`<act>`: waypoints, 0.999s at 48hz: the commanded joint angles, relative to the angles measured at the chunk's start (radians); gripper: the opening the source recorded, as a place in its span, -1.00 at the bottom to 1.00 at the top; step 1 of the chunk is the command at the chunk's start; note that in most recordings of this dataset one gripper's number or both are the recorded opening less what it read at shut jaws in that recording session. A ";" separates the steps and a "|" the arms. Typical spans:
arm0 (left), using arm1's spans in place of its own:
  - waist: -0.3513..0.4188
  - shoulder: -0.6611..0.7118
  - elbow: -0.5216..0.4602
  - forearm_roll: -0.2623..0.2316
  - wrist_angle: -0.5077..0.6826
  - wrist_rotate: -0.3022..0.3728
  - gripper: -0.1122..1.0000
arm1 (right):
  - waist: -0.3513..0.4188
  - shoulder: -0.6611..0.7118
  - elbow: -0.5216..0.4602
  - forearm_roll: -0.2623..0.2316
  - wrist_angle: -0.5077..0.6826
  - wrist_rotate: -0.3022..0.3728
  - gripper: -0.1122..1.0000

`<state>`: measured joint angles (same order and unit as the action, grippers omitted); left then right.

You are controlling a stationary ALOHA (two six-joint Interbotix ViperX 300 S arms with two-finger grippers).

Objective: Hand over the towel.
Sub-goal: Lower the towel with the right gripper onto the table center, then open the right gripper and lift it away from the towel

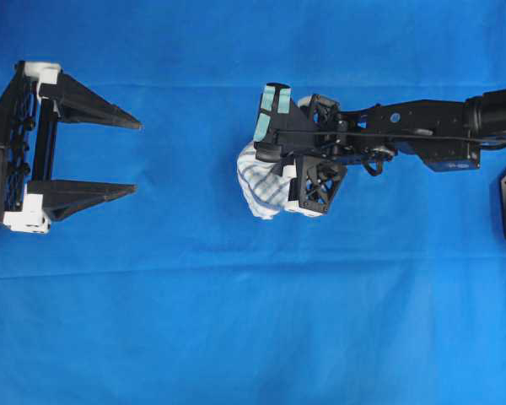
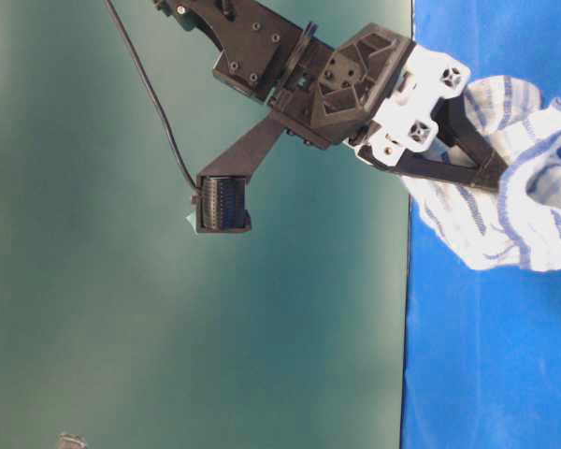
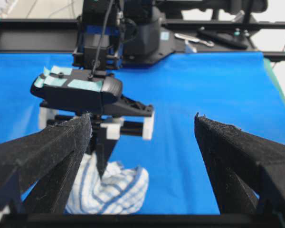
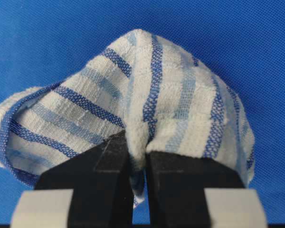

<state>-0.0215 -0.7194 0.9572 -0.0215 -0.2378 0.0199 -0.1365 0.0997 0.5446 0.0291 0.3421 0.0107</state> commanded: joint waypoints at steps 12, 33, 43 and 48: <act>0.003 -0.002 -0.009 0.000 -0.002 0.002 0.88 | 0.000 -0.035 -0.020 0.000 -0.002 0.005 0.20; 0.003 -0.002 -0.009 -0.002 -0.002 0.000 0.87 | 0.000 -0.339 0.034 -0.012 -0.052 0.002 0.48; 0.003 0.000 -0.009 -0.002 -0.002 0.000 0.87 | 0.000 -0.535 0.137 -0.020 -0.233 -0.002 0.47; 0.003 0.000 -0.009 0.000 -0.002 0.000 0.87 | 0.000 -0.621 0.201 -0.020 -0.319 -0.002 0.47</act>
<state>-0.0199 -0.7179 0.9572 -0.0215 -0.2347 0.0230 -0.1365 -0.4602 0.7210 0.0123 0.0813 0.0107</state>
